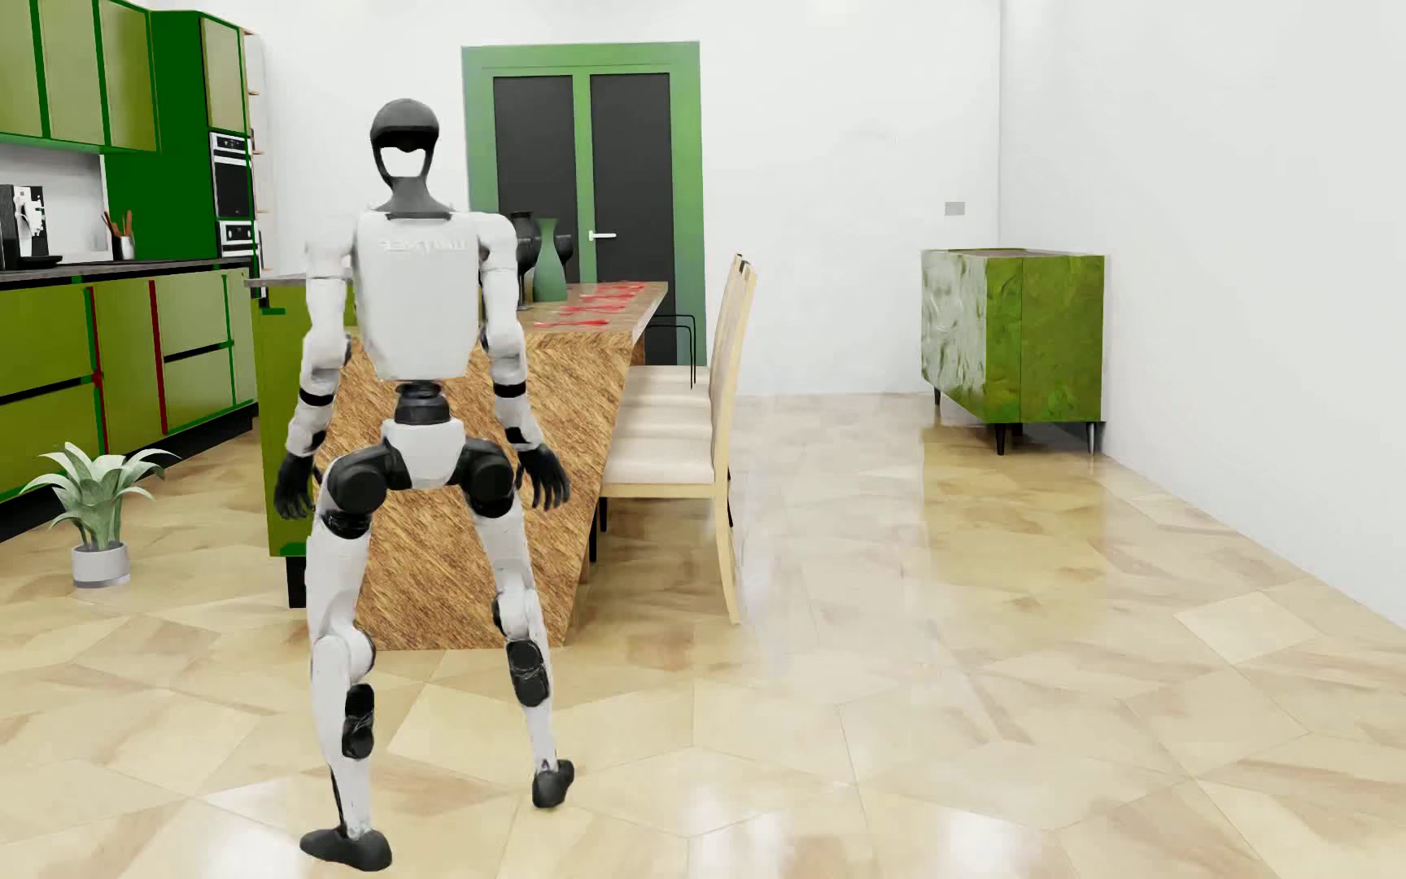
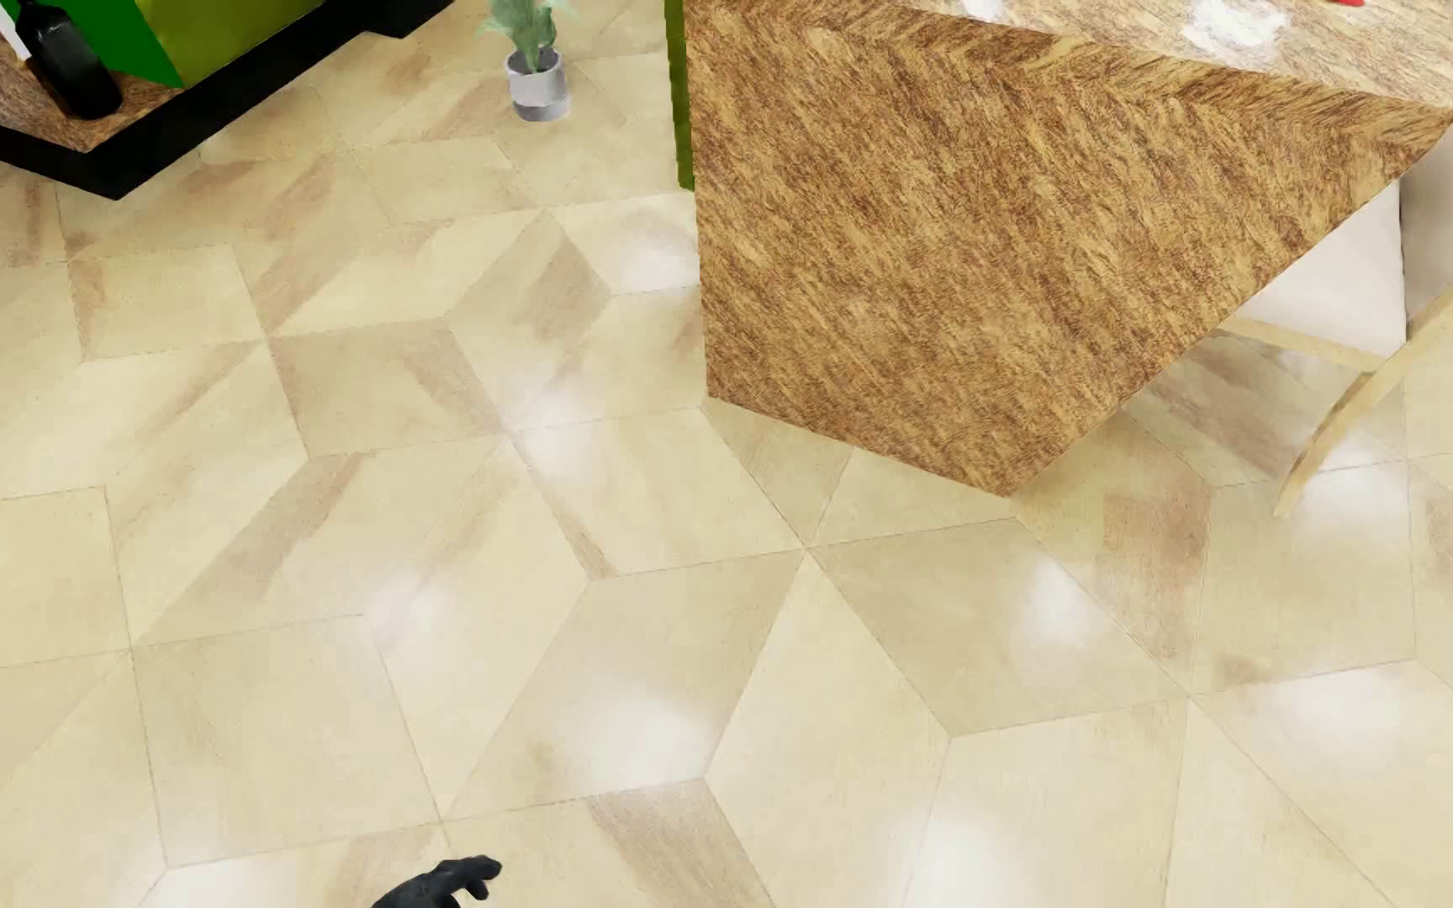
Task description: Head to chair
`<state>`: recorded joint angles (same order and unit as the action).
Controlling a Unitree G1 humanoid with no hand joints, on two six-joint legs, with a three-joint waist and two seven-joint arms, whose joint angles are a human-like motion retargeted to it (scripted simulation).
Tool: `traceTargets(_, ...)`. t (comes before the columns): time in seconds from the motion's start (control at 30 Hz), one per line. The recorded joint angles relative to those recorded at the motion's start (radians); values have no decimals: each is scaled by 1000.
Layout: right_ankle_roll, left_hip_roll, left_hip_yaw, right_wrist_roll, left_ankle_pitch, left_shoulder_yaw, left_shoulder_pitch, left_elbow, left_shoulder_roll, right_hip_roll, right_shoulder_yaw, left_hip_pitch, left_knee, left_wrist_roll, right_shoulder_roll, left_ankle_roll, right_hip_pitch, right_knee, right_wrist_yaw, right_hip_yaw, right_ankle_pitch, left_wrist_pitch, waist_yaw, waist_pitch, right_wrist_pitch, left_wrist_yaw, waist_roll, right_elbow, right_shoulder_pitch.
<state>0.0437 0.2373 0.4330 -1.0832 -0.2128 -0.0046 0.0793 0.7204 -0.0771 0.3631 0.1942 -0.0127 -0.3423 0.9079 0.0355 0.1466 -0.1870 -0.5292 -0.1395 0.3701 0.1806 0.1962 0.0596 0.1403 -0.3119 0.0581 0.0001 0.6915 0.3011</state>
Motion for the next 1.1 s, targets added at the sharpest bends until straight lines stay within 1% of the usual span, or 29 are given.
traceTargets(0.03,-13,15,15,-6,1,-1,6,-13,-2,39,10,-12,-4,-9,2,19,30,24,-9,110,-18,5,-1,-4,-7,-4,-1,4,-1)
traceTargets(0.07,9,36,26,-9,3,2,17,-29,-9,51,19,-23,-10,-22,7,44,54,36,-17,176,-53,5,1,-7,-12,-6,-1,11,-7)
traceTargets(0.1,65,64,33,-6,8,4,33,-45,-18,35,28,-33,-21,-34,14,72,61,30,-30,177,-50,4,6,-9,-18,-18,-1,18,-16)
traceTargets(0.13,65,100,30,-7,21,6,52,-59,-34,3,25,-41,-32,-43,19,93,64,17,-32,170,-25,2,10,-8,-15,-26,2,32,-32)
traceTargets(0.17,45,145,22,-10,51,10,78,-72,-46,-36,16,-39,-57,-49,19,102,68,1,-22,174,3,5,13,-7,-8,-33,8,52,-49)
traceTargets(0.2,22,208,7,-16,98,8,99,-77,-62,-86,3,-21,-119,-56,22,98,79,1,-10,179,23,7,13,-4,0,-30,17,74,-76)
traceTargets(0.23,-1,274,-10,-38,156,6,121,-78,-78,-144,-21,21,-210,-58,17,24,93,18,0,179,36,11,10,-1,7,-23,29,90,-104)
traceTargets(0.27,-23,349,4,-61,198,0,150,-79,-80,-204,-39,64,-309,-58,12,-171,111,43,-7,172,44,21,7,2,20,-18,45,109,-132)
traceTargets(0.3,-44,394,11,-70,179,-5,177,-78,-77,-260,-49,108,-408,-55,4,-263,132,76,-9,158,48,28,-1,6,35,-10,61,115,-161)
traceTargets(0.33,-63,386,-39,-67,132,-8,209,-82,-67,-307,-58,173,-521,-50,-4,-290,151,102,5,129,51,33,-16,11,45,-3,76,112,-197)
traceTargets(0.4,-95,280,-169,-70,96,7,268,-87,-23,-383,-104,323,-737,-55,-36,-272,185,144,62,44,54,38,-52,18,81,-2,94,98,-265)
traceTargets(0.43,-110,224,-193,-84,96,17,292,-81,1,-416,-144,388,-808,-57,-58,-261,199,159,93,-3,57,40,-67,19,100,-5,99,88,-298)
traceTargets(0.47,-124,181,-187,-104,97,20,313,-74,24,-448,-192,441,-845,-60,-77,-248,214,178,122,-50,59,40,-80,20,118,0,103,77,-333)
traceTargets(0.53,-154,72,-181,-135,108,-11,345,-56,44,-512,-285,536,-842,-36,-98,-250,254,217,160,-151,61,29,-101,19,147,20,108,49,-394)
traceTargets(0.6,-184,-94,-222,-129,125,-53,361,-45,41,-567,-356,609,-724,-9,-96,-220,305,259,178,-242,62,11,-111,17,174,63,108,6,-427)
traceTargets(0.63,-198,-148,-204,-119,140,-62,365,-48,38,-591,-389,615,-608,-1,-92,-202,328,276,186,-283,62,2,-110,15,187,79,109,-15,-437)
traceTargets(0.67,-212,-184,-163,-107,152,-57,368,-56,37,-612,-421,604,-459,0,-87,-177,346,286,192,-322,65,-2,-108,11,197,85,109,-34,-443)
traceTargets(0.73,-239,-244,-83,-79,164,-22,376,-79,33,-655,-483,541,-122,-12,-79,-126,386,291,210,-398,69,3,-102,4,218,63,108,-59,-442)
traceTargets(0.77,-250,-262,-56,-69,162,-2,378,-89,31,-673,-510,498,4,-19,-78,-130,409,282,222,-432,66,10,-100,2,224,48,106,-62,-433)
traceTargets(0.8,-262,-272,-55,-62,152,20,378,-95,27,-690,-532,459,58,-28,-79,-148,439,261,231,-460,56,18,-99,0,224,33,101,-59,-420)
traceTargets(0.83,-268,-279,-87,-63,174,41,372,-96,22,-698,-544,439,54,-34,-83,-265,468,243,235,-484,32,27,-100,-2,216,25,93,-50,-400)
traceTargets(0.87,-269,-266,-88,-69,229,62,361,-95,19,-703,-541,424,18,-39,-88,-363,493,214,233,-497,-6,38,-100,-4,191,13,81,-34,-372)
traceTargets(0.9,-259,-243,-86,-73,208,88,346,-91,15,-705,-521,435,-72,-43,-88,-392,499,154,213,-497,-52,49,-102,-4,156,0,63,-16,-334)
traceTargets(0.93,-215,-220,-81,-61,149,118,328,-85,15,-705,-481,438,-161,-50,-78,-388,482,60,186,-492,-124,62,-104,-3,107,-15,43,9,-288)
traceTargets(0.97,-69,-199,-67,-39,96,148,310,-80,20,-704,-444,415,-206,-60,-70,-374,443,-78,170,-484,-191,72,-107,-4,69,-30,26,44,-248)
traceTargets(1.0,180,-180,-47,-18,59,175,290,-72,28,-678,-413,374,-216,-72,-76,-356,381,-232,178,-436,-275,71,-114,-6,37,-47,14,85,-220)
traceTargets(1.03,209,-167,-25,-23,32,185,264,-61,34,-610,-404,329,-211,-73,-100,-337,299,-383,206,-354,-305,74,-119,-7,19,-57,4,129,-201)
traceTargets(1.07,148,-160,-11,-43,8,179,227,-53,37,-508,-404,284,-203,-64,-130,-316,217,-508,233,-265,-228,72,-118,-8,16,-58,-7,148,-174)
traceTargets(1.1,89,-161,-6,-67,-9,154,201,-57,31,-402,-402,238,-185,-44,-161,-295,142,-593,249,-191,-188,54,-111,-8,25,-51,-17,163,-152)
